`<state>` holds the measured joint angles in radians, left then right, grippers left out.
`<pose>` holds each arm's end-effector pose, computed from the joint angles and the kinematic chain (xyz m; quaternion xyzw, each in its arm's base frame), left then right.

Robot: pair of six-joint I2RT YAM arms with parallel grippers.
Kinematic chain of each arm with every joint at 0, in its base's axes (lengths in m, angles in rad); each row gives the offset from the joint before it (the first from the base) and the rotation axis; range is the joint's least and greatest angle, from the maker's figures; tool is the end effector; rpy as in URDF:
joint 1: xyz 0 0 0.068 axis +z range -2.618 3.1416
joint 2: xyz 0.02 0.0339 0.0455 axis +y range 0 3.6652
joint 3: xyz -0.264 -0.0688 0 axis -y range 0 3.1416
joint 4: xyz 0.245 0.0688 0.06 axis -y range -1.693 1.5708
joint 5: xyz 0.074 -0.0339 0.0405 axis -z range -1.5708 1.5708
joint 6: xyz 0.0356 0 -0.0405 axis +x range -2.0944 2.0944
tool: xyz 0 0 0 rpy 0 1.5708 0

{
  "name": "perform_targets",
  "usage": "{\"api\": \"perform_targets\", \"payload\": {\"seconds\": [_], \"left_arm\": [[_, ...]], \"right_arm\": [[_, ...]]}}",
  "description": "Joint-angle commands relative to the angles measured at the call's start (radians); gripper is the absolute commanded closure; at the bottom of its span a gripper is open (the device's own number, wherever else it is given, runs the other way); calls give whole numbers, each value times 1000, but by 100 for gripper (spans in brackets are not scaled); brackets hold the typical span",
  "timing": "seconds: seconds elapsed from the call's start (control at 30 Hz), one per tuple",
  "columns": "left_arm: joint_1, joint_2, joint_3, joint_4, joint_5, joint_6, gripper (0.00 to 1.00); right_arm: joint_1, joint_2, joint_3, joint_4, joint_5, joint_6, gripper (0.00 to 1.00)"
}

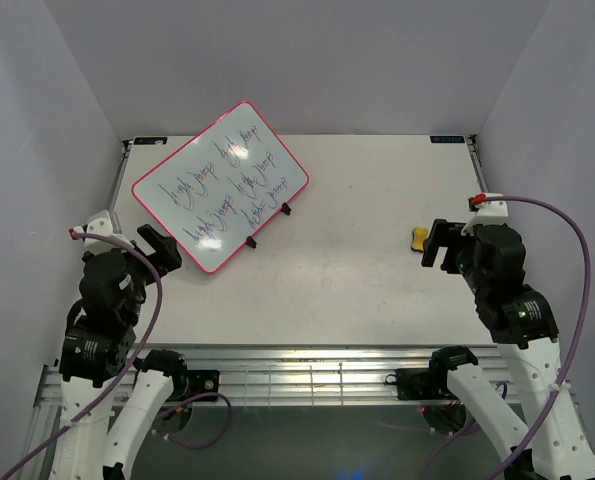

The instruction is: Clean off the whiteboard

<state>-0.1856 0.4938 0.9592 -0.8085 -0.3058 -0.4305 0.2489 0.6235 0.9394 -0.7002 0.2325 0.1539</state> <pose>0.0818 -0.0045 0.3659 -0.1858 0.7911 -0.0540 0.5802 0.1189 0.0218 0.3601 0.0257 0.8257 0.0169 0.5633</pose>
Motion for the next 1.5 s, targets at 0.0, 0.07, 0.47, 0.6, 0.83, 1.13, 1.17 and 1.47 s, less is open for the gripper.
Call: {"api": "perform_targets", "payload": {"seconds": [0.0,0.07,0.47,0.6,0.83,1.13,1.17,1.47], "left_arm": [[-3,-3,4,-3,36,-1,2],[-3,-6,-2,5,49,1,2],[0,216,-132,333,456,-44,2],[64,365,-136,397,425,-62,2],[641,449,-214,540,715,-237,2],[767,671,-456,1268,1106,-384,2],[767,698,-456,1343,1120,-392,2],[773,992,-436,1570,1241,-399,2]], "right_arm": [[0,16,-5,41,-4,7,10],[1,24,-10,42,-12,9,10],[1,28,-183,280,-465,110,10],[1,36,-254,382,-628,153,10],[1,48,-297,403,-713,170,10],[1,-2,-333,499,-803,220,10],[1,-1,-336,505,-812,222,10],[1,-25,-341,582,-923,272,10]]}}
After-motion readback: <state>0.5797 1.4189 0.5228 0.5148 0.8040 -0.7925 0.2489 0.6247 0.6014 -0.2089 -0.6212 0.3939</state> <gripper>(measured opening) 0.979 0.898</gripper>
